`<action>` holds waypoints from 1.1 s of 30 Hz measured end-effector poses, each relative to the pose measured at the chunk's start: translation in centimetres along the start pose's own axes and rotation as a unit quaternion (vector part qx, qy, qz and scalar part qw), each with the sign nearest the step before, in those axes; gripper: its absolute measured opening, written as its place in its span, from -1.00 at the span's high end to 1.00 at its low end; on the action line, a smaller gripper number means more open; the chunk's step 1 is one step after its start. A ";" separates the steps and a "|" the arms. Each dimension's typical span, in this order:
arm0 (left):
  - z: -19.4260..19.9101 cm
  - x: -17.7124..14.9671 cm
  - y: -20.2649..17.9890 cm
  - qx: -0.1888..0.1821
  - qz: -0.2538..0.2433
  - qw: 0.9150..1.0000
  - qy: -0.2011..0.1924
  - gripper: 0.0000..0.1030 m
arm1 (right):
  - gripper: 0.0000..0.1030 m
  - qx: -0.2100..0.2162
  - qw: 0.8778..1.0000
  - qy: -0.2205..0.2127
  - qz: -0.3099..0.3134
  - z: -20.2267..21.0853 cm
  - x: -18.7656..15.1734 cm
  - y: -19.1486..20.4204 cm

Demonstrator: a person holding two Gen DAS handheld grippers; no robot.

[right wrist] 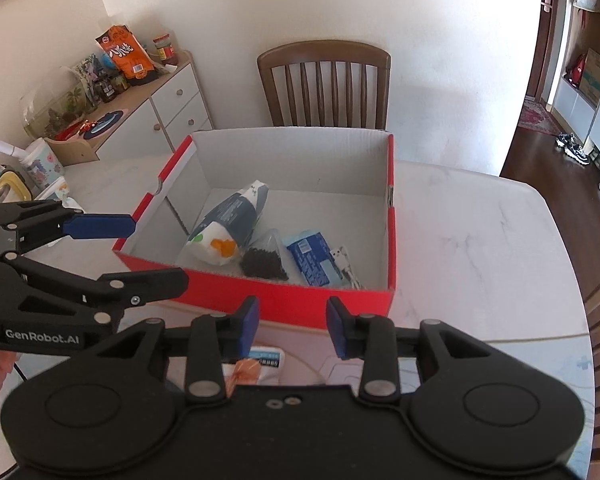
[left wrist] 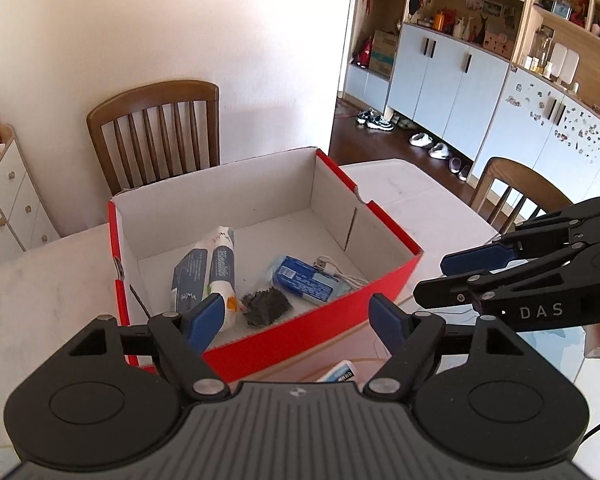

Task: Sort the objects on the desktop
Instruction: 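Open both tools to release the black bag and cable into the box, then move both tools back over the remaining items on the table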

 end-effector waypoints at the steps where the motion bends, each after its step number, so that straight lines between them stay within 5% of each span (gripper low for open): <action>1: 0.3 -0.1 -0.1 -0.002 0.002 1.000 -0.001 -0.53 | 0.24 0.000 1.000 -0.001 -0.001 0.3 -0.2 -0.1; 19: 3.2 -6.9 -2.2 -0.017 0.011 1.000 0.015 -0.62 | -0.15 -0.002 1.000 -0.006 -0.021 3.0 -5.9 -1.2; 26: 3.5 -10.5 -2.4 -0.027 0.022 0.999 0.034 -0.71 | -0.58 0.001 1.000 -0.013 -0.011 3.7 -9.0 -0.8; 30: 3.5 -12.5 -2.3 -0.032 0.029 0.998 0.044 -0.99 | -0.64 0.003 1.000 -0.008 -0.008 3.9 -10.8 -0.8; 33: 3.4 -13.8 -2.3 -0.038 0.030 0.997 0.051 -0.99 | -0.65 -0.002 1.000 0.006 -0.012 3.6 -12.3 -1.0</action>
Point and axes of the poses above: each gripper's, at about its wrist camera, not at the fingertips, and z roughly against the way its jaws point, y to its left, x to its top, the point moved 9 cm from there along -z, roughly the way its jaws point, and after that the axes turned 5 degrees about -y, right-handed, at the moved point
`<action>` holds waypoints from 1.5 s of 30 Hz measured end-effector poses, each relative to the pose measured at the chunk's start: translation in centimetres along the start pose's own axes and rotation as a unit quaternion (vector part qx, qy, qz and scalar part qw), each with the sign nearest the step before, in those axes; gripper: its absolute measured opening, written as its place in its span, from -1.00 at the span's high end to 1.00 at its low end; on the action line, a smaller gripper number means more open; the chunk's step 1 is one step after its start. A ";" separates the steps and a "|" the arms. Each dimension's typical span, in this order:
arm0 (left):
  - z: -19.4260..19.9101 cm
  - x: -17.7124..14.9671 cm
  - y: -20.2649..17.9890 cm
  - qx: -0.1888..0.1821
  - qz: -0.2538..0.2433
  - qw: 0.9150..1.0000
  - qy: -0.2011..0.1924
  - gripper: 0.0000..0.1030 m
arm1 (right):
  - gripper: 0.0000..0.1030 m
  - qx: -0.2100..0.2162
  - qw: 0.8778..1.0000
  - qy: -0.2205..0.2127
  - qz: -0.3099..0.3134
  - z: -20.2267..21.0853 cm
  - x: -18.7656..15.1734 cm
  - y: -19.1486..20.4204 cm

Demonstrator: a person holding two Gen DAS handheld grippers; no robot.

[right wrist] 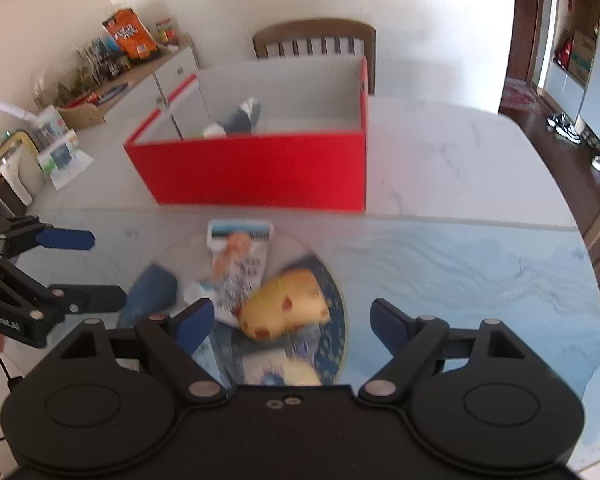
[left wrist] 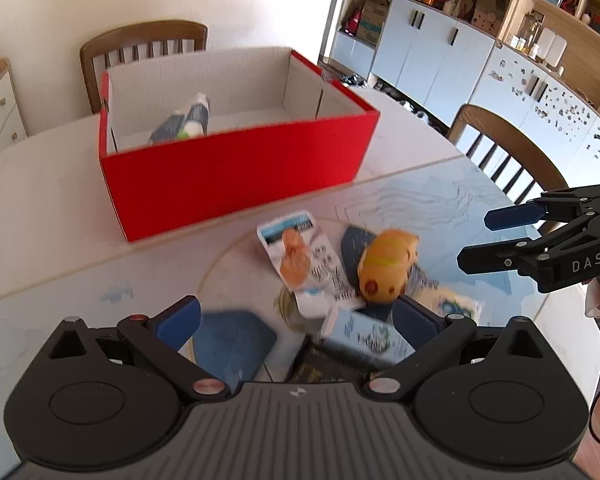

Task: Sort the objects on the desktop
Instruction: 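Move both tools back over the remaining items on the table, then grasp the black snack packet with the left tool while the right tool grasps the blueberry bread bag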

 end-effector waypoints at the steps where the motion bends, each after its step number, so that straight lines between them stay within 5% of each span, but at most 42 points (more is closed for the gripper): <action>1: -0.1 -0.4 0.0 0.000 0.000 1.000 0.004 -0.99 | -0.65 -0.002 1.000 0.005 0.000 -0.1 -0.5 -0.1; 24: -3.9 -6.4 -1.1 0.004 -0.064 0.996 0.061 -0.99 | -0.59 -0.010 0.998 0.064 -0.013 -2.1 -6.3 -0.2; 41: -4.7 -6.5 -1.3 -0.005 -0.095 0.995 0.035 -0.97 | -0.41 -0.016 0.997 0.069 -0.018 -3.9 -6.7 -0.3; 45: -4.6 -6.5 -1.9 -0.007 -0.117 0.993 0.025 -0.84 | -0.32 -0.021 0.997 0.074 -0.010 -4.2 -6.8 -0.3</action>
Point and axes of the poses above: each gripper's, at about its wrist camera, not at the fingertips, and z roughly against the way its jaws point, y to its left, x to its top, the point moved 9 cm from there along -z, roughly the way its jaws point, and after that the axes turned 5 degrees about -y, right-handed, at the moved point
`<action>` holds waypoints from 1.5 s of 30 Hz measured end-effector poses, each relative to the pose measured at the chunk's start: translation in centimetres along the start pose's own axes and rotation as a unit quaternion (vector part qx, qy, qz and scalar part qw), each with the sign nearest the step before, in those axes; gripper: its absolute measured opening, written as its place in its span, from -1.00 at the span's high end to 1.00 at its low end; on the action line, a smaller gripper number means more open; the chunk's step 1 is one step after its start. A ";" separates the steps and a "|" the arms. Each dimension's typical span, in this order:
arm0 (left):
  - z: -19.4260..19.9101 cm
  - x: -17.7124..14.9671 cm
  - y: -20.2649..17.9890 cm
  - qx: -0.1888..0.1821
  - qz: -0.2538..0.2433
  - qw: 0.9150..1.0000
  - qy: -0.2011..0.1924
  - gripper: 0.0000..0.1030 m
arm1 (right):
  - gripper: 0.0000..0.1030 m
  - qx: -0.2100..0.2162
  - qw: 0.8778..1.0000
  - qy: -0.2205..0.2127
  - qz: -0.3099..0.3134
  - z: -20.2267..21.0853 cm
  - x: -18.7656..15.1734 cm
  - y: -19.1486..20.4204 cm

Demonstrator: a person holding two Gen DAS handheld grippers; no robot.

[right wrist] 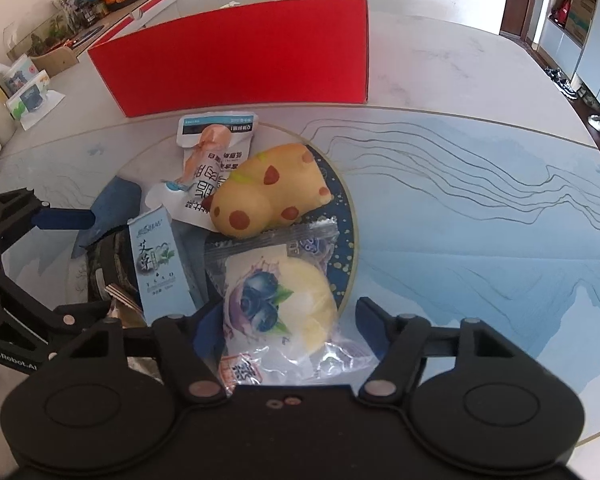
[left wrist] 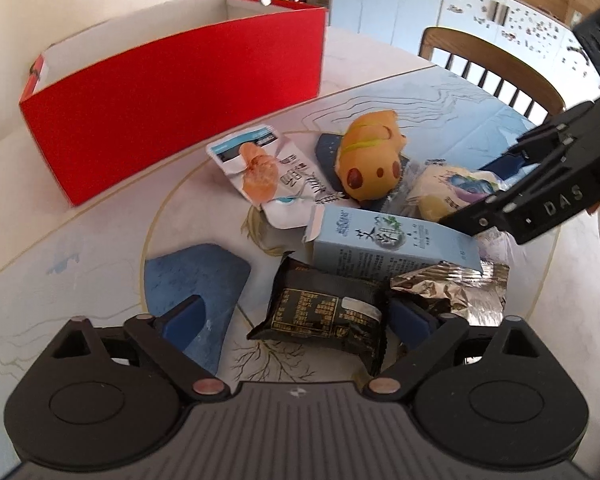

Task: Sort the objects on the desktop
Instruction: 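Grasp the black snack packet with the left tool while the right tool grasps the blueberry bread bag, then lift and carry the black packet and blueberry bag over the red box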

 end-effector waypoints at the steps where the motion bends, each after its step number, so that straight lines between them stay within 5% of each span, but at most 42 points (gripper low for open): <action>1: 0.1 0.0 -0.1 -0.001 -0.005 1.000 -0.002 -0.82 | -0.31 0.001 1.000 0.000 -0.002 0.0 0.0 0.0; 14: 0.6 0.2 -1.3 -0.028 -0.013 0.999 -0.014 -0.14 | -0.10 -0.004 1.000 0.002 -0.021 0.2 0.2 -0.7; 35: 3.0 1.3 1.7 -0.015 0.099 0.994 -0.033 -0.08 | -0.04 -0.007 0.999 -0.024 -0.032 2.7 1.0 -1.1; 45: 4.6 3.9 1.9 -0.011 0.114 0.992 -0.058 -0.08 | -0.03 -0.003 0.999 -0.044 -0.028 4.1 3.0 -0.4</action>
Point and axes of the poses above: each gripper's, at about its wrist camera, not at the fingertips, and z roughly against the way its jaws point, y to its left, x to its top, the point moved 9 cm from there along -z, roughly the way its jaws point, and after that the axes turned 5 degrees about -y, right-handed, at the moved point
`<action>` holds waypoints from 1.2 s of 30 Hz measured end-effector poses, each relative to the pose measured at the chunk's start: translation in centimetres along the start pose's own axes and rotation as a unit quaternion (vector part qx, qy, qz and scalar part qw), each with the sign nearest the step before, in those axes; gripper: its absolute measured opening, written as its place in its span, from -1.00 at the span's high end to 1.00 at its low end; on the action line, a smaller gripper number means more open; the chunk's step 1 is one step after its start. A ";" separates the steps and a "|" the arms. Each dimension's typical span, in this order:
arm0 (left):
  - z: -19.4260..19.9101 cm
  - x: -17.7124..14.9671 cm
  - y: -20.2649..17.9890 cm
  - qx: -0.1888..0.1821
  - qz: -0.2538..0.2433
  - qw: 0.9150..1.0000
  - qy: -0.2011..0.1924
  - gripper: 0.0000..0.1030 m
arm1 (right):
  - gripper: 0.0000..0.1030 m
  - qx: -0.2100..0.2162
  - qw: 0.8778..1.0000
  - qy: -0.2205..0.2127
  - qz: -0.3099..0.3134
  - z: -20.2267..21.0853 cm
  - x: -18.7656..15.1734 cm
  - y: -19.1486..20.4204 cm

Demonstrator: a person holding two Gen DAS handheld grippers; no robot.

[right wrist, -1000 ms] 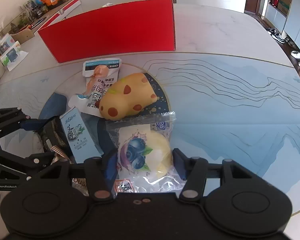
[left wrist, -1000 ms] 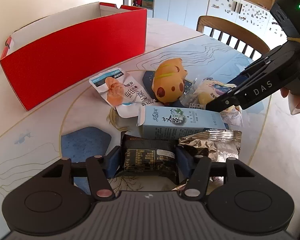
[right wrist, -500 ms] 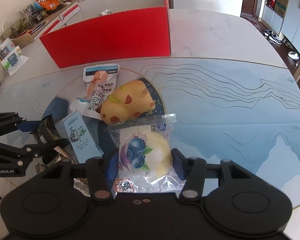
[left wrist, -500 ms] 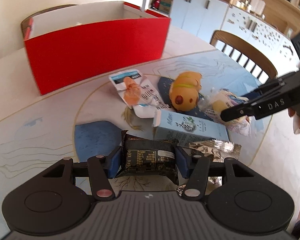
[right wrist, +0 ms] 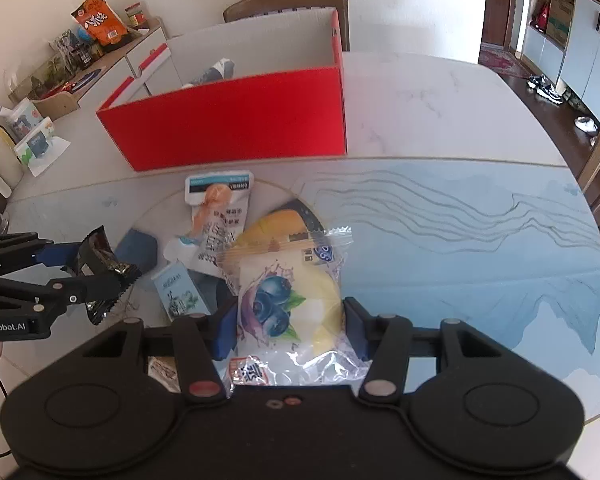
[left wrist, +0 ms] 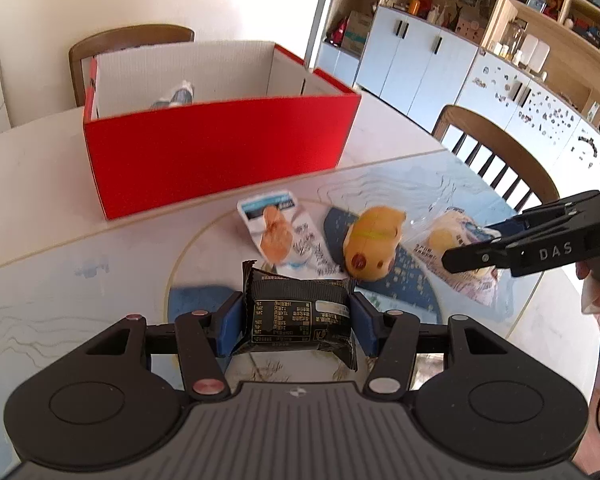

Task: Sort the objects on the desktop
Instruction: 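Lift and carry the black packet and blueberry bag over the red box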

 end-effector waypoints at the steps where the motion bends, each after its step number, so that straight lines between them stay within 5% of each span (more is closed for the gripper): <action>1: 0.1 0.3 0.0 0.000 0.000 1.000 -0.003 -0.08 | -0.03 -0.001 1.000 -0.002 0.001 0.1 0.3 0.1; 14: 0.4 5.1 0.1 0.012 0.011 0.999 -0.041 -0.08 | -0.02 0.006 0.999 -0.033 0.012 1.4 4.8 1.3; 36: 0.8 17.8 3.9 0.064 0.032 0.989 -0.131 -0.08 | -0.01 0.010 0.992 -0.118 0.053 1.4 15.6 4.2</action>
Point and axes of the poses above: each gripper's, at about its wrist camera, not at the fingertips, and z roughly against the way its jaws point, y to its left, x to its top, the point moved 9 cm from there along -z, roughly the way its jaws point, and after that the axes turned 5 degrees about -y, right-handed, at the moved point
